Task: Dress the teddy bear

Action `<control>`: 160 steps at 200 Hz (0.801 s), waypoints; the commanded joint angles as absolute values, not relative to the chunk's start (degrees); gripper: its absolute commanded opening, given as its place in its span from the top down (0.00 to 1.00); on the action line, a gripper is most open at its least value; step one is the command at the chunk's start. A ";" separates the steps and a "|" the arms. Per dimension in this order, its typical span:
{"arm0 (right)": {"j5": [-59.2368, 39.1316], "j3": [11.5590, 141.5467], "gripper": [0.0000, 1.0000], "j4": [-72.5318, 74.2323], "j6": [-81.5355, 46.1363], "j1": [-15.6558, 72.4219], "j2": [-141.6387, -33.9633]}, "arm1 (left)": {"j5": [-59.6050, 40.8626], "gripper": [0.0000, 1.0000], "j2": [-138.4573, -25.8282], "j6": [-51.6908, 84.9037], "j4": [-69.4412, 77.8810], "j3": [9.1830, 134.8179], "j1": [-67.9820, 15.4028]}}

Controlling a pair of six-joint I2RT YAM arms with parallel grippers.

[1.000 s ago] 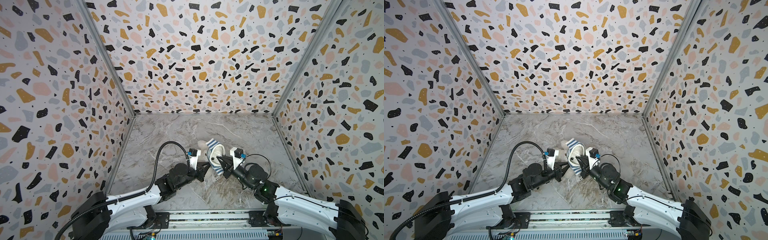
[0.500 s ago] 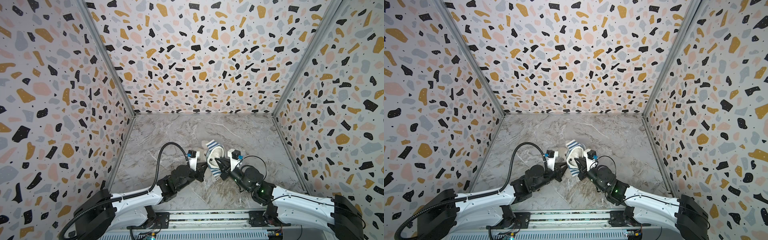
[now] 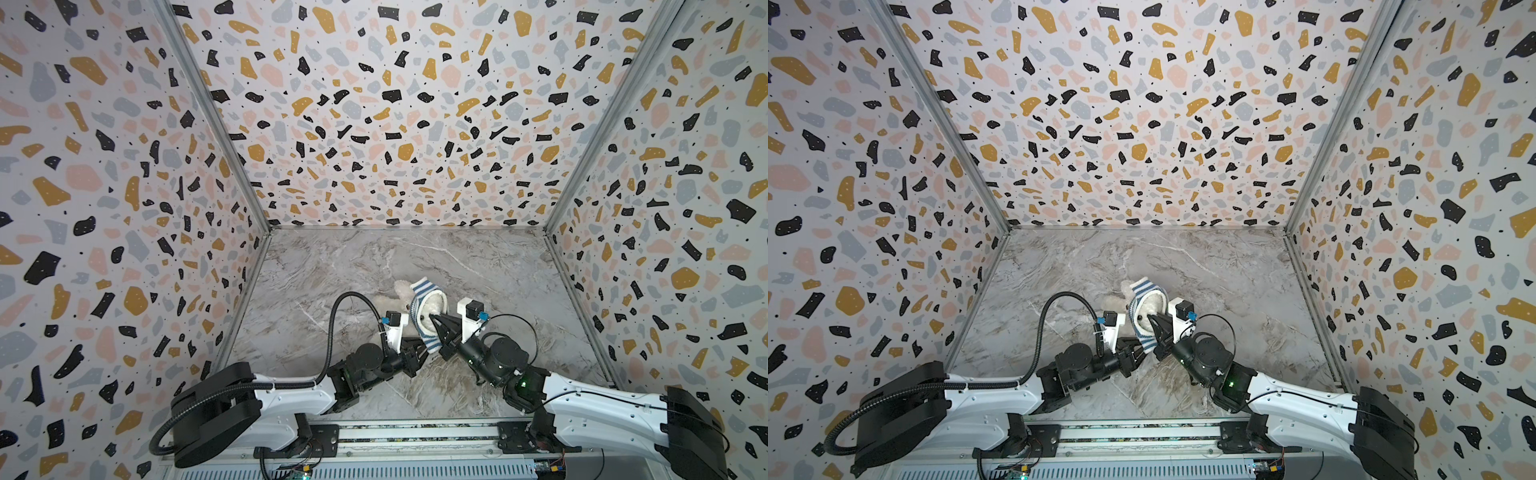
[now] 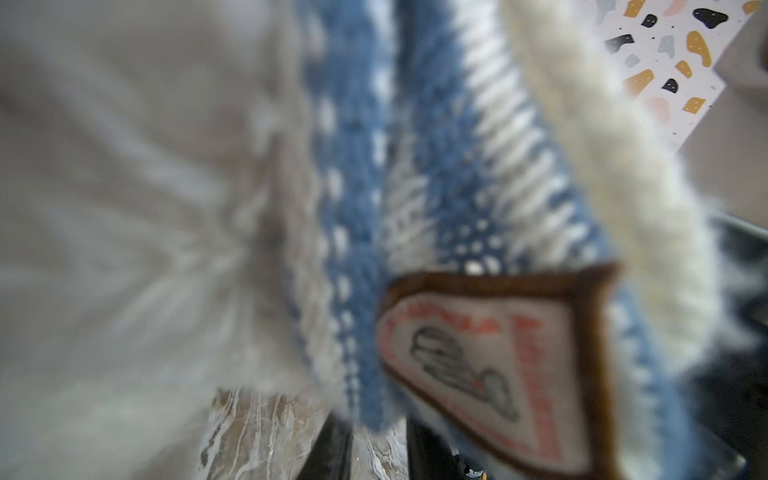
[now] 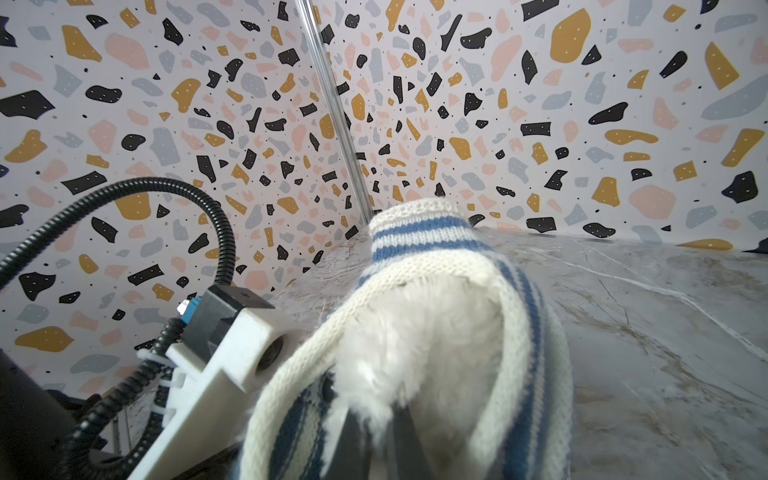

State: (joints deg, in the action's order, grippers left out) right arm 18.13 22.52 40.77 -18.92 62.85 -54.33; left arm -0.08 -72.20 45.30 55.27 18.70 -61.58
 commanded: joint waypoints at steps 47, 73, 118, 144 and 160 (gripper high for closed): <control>20.22 22.70 1.00 44.04 -19.06 63.62 -51.95 | 2.39 1.00 -71.32 47.78 63.74 17.34 -61.88; 20.43 22.81 1.00 43.92 -19.02 63.65 -51.54 | 4.30 1.00 -71.75 48.19 63.72 16.33 -61.90; 20.47 23.48 1.00 42.81 -20.38 63.84 -50.15 | 9.66 1.00 -71.50 47.96 60.81 14.56 -61.70; 20.83 23.64 1.00 42.52 -20.60 64.21 -49.32 | 12.24 1.00 -71.53 46.58 56.21 15.13 -61.29; 21.11 23.98 1.00 41.80 -20.59 64.16 -48.98 | 12.44 1.00 -71.46 46.97 56.41 14.21 -60.01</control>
